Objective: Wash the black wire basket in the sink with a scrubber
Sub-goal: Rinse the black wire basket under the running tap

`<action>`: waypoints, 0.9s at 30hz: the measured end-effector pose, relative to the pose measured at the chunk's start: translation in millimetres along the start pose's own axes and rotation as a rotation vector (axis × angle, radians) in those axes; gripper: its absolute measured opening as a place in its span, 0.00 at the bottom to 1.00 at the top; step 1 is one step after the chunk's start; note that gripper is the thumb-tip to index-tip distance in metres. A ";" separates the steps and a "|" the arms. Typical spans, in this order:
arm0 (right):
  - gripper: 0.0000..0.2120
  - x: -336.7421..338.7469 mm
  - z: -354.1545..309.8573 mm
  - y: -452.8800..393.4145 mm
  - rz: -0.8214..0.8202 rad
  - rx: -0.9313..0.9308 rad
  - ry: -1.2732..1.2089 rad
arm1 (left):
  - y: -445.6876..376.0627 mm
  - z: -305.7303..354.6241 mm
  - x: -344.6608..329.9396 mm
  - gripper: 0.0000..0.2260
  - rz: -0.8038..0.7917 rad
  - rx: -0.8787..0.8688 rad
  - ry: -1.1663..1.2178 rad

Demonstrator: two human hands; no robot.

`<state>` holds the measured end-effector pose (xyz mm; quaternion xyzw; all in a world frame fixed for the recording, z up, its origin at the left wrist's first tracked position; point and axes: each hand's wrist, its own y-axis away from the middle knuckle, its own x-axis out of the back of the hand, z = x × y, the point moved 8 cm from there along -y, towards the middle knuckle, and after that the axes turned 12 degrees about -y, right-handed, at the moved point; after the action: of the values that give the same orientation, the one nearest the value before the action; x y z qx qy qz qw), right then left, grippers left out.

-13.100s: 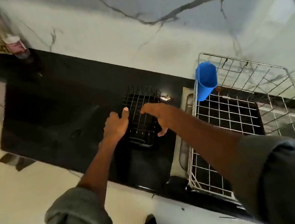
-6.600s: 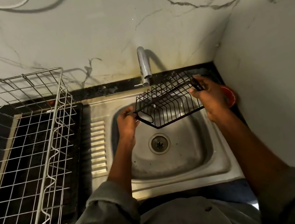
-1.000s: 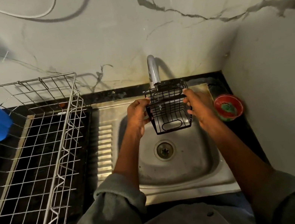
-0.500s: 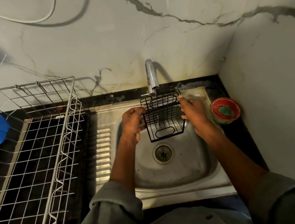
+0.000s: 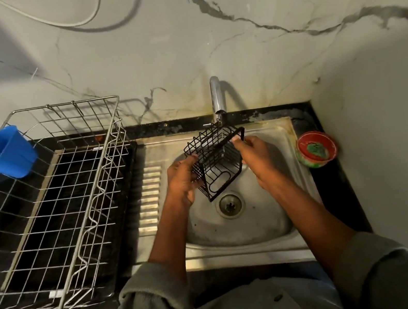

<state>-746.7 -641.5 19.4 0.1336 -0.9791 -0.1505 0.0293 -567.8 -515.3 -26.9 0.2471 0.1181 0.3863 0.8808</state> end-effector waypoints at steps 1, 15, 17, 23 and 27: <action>0.12 -2.3 3.2 2.6 -0.014 -0.003 -0.028 | 3.3 -4.6 -1.6 0.20 0.003 0.008 0.011; 0.07 -43.2 33.9 31.4 -0.146 -0.213 -0.283 | 30.7 -45.9 -18.5 0.07 -0.093 -0.029 0.021; 0.08 -36.7 29.0 31.4 -0.146 -0.241 -0.333 | 28.4 -52.5 -16.4 0.05 -0.099 -0.009 -0.021; 0.10 -22.2 18.0 31.2 -0.138 -0.207 -0.291 | 7.2 -56.2 11.8 0.20 0.117 -0.049 -0.153; 0.11 -8.6 14.7 29.0 -0.067 -0.178 -0.267 | -6.9 -47.5 -1.7 0.22 0.046 -0.072 -0.165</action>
<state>-747.1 -608.3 14.0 0.1420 -0.9521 -0.2538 -0.0943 -583.6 -504.3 -70.8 0.2488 0.0257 0.3886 0.8868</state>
